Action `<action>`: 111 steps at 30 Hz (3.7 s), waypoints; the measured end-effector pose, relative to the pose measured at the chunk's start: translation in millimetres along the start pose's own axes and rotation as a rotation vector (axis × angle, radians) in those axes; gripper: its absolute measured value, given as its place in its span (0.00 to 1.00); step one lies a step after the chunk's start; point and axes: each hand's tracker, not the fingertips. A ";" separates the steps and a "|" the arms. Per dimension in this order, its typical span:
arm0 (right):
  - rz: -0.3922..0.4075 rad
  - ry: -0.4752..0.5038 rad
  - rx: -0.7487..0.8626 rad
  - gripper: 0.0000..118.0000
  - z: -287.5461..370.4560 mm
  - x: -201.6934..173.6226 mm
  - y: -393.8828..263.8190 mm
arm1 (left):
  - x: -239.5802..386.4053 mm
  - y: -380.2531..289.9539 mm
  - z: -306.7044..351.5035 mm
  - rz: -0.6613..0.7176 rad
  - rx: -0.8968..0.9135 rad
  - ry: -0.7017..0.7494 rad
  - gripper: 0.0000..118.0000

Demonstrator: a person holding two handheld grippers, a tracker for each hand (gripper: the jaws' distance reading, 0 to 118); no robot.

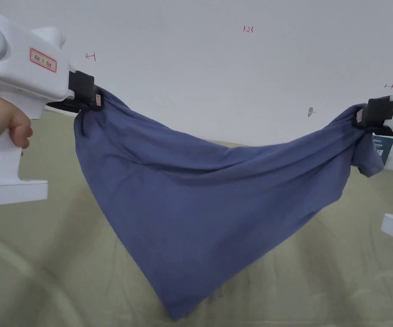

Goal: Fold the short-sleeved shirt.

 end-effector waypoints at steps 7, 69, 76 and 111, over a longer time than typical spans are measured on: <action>0.011 -0.019 0.026 0.06 -16.9 22.0 31.2 | -11.8 15.5 -0.6 0.019 0.026 -0.029 0.07; -0.188 0.006 -0.482 0.06 151.2 59.4 -308.8 | -8.9 -336.7 117.1 0.138 -0.430 -0.133 0.07; -0.251 -0.028 -0.550 0.25 157.3 65.6 -325.3 | -10.3 -361.0 114.5 0.153 -0.524 -0.090 0.14; -0.001 -0.025 -0.405 0.01 267.2 -153.0 -403.6 | 237.0 -456.8 186.5 -0.136 -0.242 0.210 0.00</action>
